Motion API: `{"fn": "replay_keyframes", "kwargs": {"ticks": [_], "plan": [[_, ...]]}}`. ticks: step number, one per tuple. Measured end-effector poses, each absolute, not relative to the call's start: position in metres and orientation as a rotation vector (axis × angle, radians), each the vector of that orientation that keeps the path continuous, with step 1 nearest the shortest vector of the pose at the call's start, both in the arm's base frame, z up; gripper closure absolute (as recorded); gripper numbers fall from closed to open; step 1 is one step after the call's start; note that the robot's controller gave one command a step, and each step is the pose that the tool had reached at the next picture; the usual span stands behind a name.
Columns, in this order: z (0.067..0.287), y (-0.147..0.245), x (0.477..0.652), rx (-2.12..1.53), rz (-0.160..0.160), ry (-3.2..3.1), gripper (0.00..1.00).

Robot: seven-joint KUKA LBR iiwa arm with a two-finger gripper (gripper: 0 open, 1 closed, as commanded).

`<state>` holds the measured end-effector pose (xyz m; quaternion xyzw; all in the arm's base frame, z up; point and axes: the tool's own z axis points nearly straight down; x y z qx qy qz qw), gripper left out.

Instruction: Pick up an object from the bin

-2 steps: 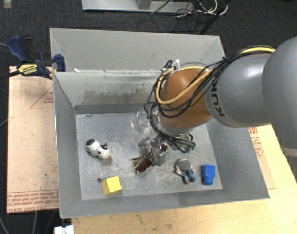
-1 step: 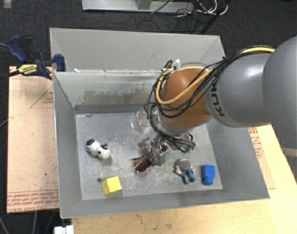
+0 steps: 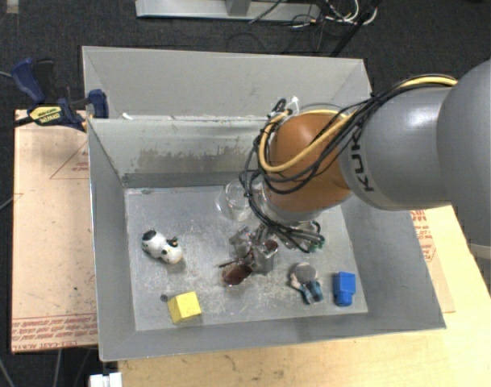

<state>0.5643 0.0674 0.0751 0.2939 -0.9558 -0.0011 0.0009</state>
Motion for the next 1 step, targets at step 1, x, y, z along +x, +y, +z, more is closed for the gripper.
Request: {"fn": "replay_keyframes", "kwargs": {"ticks": [1], "plan": [[0.1023, 0.0677, 0.5636, 0.921, -0.004, -3.000, 1.00]]}}
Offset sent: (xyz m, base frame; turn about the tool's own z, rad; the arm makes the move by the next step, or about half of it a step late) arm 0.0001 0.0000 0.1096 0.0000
